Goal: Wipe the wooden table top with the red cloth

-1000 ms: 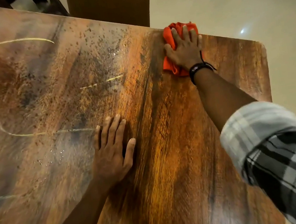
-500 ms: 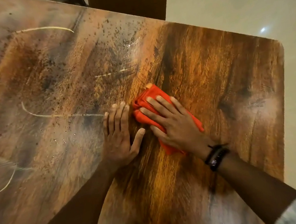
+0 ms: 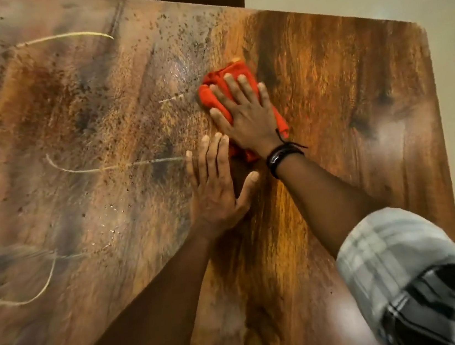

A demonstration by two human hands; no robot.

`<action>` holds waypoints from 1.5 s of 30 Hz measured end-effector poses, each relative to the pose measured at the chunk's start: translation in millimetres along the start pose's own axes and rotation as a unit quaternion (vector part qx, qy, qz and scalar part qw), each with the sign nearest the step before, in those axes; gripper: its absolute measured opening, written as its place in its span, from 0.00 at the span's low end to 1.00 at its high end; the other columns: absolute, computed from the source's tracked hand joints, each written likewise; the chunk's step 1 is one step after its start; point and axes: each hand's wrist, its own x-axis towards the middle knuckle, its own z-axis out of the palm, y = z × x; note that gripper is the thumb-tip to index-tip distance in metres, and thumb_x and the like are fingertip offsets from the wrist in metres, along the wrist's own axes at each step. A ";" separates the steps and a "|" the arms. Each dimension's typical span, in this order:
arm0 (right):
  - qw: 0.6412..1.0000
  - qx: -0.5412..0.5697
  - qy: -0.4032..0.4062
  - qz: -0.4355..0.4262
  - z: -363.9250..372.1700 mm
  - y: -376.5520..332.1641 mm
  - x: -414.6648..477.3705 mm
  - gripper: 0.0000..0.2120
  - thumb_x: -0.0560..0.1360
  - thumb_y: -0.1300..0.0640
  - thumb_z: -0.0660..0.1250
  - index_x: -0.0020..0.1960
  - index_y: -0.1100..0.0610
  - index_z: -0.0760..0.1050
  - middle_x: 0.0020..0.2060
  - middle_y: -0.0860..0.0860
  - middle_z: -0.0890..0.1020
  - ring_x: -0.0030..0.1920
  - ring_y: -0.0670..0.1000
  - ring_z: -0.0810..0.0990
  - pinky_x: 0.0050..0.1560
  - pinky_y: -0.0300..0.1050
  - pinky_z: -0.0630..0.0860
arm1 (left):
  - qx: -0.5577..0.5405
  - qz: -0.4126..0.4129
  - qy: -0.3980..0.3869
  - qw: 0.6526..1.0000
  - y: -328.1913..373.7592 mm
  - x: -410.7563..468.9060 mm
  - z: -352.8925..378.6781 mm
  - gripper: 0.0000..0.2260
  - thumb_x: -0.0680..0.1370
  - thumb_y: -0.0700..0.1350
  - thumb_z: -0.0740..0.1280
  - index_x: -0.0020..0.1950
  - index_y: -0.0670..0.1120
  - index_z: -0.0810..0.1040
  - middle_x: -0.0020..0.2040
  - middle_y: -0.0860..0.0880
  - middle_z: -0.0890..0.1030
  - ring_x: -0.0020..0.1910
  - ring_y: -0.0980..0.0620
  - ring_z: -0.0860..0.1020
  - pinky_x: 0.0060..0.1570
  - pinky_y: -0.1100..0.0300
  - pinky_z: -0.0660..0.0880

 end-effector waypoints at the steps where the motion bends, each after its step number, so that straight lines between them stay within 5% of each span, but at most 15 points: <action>1: 1.000 -0.005 -0.008 -0.014 2.6 -12.0 -13.1 0.28 0.82 0.37 0.41 0.80 0.42 0.49 0.81 0.49 0.51 0.81 0.53 0.48 0.78 0.63 0.44 | -0.027 -0.006 0.010 1.000 -0.9 -3.8 -4.2 0.34 0.81 0.64 0.48 0.78 0.41 0.60 0.78 0.43 0.63 0.79 0.45 0.57 0.77 0.41 0.50; 7: 0.999 0.005 -0.019 -0.036 18.4 -57.0 -155.9 0.29 0.82 0.39 0.41 0.81 0.44 0.50 0.81 0.50 0.51 0.81 0.53 0.48 0.78 0.62 0.48 | -0.015 -0.026 -0.066 0.997 -24.6 -91.5 -44.2 0.28 0.81 0.61 0.51 0.75 0.47 0.64 0.75 0.49 0.66 0.74 0.47 0.62 0.70 0.40 0.59; 14: 1.000 0.020 -0.022 -0.006 35.0 -87.6 -297.1 0.27 0.84 0.39 0.44 0.81 0.45 0.52 0.81 0.49 0.51 0.81 0.52 0.47 0.77 0.64 0.52 | 0.027 -0.007 -0.122 0.992 -91.8 -158.0 -73.2 0.28 0.81 0.60 0.51 0.77 0.46 0.62 0.77 0.47 0.63 0.77 0.47 0.58 0.74 0.44 0.50; 23: 0.996 0.033 0.034 0.075 24.1 -93.0 -171.3 0.27 0.82 0.39 0.46 0.80 0.44 0.57 0.80 0.50 0.57 0.80 0.54 0.54 0.77 0.62 0.51 | 0.069 0.026 -0.097 0.993 -94.4 -159.0 -68.3 0.27 0.81 0.59 0.55 0.75 0.45 0.67 0.76 0.45 0.67 0.76 0.44 0.62 0.75 0.43 0.54; 30: 0.993 0.051 0.006 0.102 25.8 -108.3 -90.9 0.26 0.83 0.39 0.46 0.80 0.41 0.51 0.81 0.48 0.51 0.81 0.53 0.47 0.78 0.62 0.42 | 0.062 0.029 -0.091 0.994 -97.6 -160.6 -65.6 0.27 0.82 0.58 0.53 0.76 0.44 0.65 0.76 0.45 0.65 0.76 0.44 0.61 0.75 0.44 0.53; 40: 0.999 0.033 0.002 0.031 52.2 -168.2 -327.7 0.27 0.84 0.42 0.50 0.81 0.46 0.53 0.81 0.51 0.52 0.81 0.53 0.48 0.78 0.62 0.49 | -0.005 0.015 -0.071 0.997 -95.4 -162.3 -74.5 0.26 0.81 0.56 0.53 0.74 0.42 0.66 0.75 0.43 0.67 0.75 0.44 0.64 0.74 0.42 0.55; 45: 0.996 0.012 -0.018 0.087 46.1 -113.7 -404.5 0.27 0.84 0.41 0.44 0.80 0.48 0.56 0.81 0.52 0.53 0.81 0.55 0.51 0.75 0.67 0.54 | -0.007 0.017 -0.075 0.997 -94.9 -161.8 -71.0 0.26 0.81 0.57 0.52 0.73 0.42 0.67 0.74 0.43 0.68 0.75 0.43 0.63 0.74 0.41 0.54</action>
